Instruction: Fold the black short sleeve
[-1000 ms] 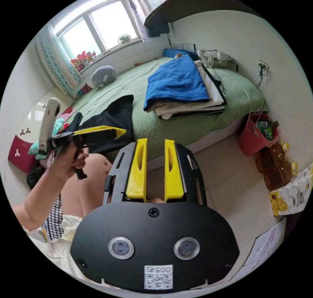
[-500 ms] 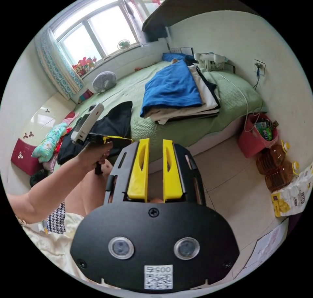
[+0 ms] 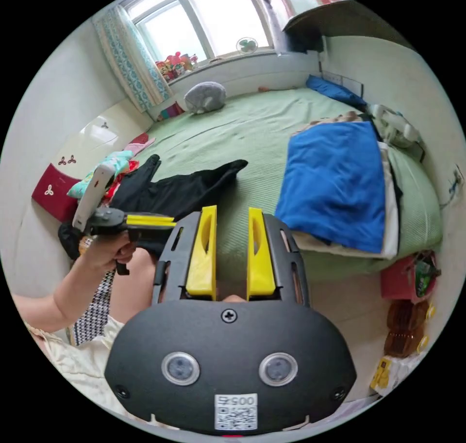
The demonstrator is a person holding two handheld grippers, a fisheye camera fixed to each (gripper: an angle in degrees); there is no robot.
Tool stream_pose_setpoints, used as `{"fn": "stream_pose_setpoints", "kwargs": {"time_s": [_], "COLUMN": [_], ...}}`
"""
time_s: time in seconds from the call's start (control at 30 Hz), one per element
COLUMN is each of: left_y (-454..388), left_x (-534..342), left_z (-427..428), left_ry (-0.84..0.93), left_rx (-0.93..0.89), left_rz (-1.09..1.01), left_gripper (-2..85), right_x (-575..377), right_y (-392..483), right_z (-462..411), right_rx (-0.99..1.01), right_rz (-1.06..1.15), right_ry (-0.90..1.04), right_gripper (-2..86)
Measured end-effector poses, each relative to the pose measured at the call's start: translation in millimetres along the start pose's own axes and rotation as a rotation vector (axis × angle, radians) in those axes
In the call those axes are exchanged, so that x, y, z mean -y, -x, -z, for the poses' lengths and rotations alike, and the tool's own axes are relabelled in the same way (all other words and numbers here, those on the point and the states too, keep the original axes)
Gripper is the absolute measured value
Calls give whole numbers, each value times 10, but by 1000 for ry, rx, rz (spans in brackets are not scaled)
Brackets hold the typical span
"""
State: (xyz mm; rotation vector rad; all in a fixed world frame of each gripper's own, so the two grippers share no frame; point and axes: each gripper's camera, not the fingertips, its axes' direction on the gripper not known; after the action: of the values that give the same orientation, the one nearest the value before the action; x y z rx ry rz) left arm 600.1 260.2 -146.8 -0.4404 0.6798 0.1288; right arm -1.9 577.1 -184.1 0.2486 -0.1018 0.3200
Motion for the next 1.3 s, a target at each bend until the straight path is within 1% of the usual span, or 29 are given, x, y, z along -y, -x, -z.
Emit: {"fn": "stream_pose_setpoints", "kwargs": {"time_s": [0.1,0.2,0.23,0.3,0.37,0.43,0.5,0.63,0.9,1.07,1.2,1.3], "left_y": [129,248,289,341,380,434,462,499,577,647,692,674], "left_x": [-45,-65,-69,-72,-67,-57,-51,-50,-83,-138,-170,-160], "left_z": [71,133,156,191,222,263,299,396,600,757,941,1104], "left_ry": [-21,-33,-35,-40,-38,-37,-37,-40,-44,-49,-76,-103], "left_rx": [-30,-60,-71,-86,-86,-103,-108,-106,-107,-114,-136,-152], "left_rz": [13,29,33,36,33,34,28,9,-5,-8,-11,-27], "left_gripper": [52,52,52,52,52,52,52,51,50,49,48,48], "right_x": [470,821,942,1107,1249,1376,1446,1613,1875,2033,2190,2304], "right_y": [-129,-224,-237,-270,-355,-523,-616,-636,-549,-400,-166,-116], "right_z": [-375,-776,-910,-1070,-1169,-1210,-1257,-1332,-1583,-1698,-1684,-1575], "right_rx": [87,84,49,53,151,320,371,251,296,271,179,156], "right_rz": [-58,-96,-94,-107,-164,-275,-318,-292,-310,-326,-231,-225], "right_ry": [107,216,251,294,304,250,240,283,322,282,258,228], "right_gripper": [115,120,121,120,118,111,106,96,100,52,29,19]}}
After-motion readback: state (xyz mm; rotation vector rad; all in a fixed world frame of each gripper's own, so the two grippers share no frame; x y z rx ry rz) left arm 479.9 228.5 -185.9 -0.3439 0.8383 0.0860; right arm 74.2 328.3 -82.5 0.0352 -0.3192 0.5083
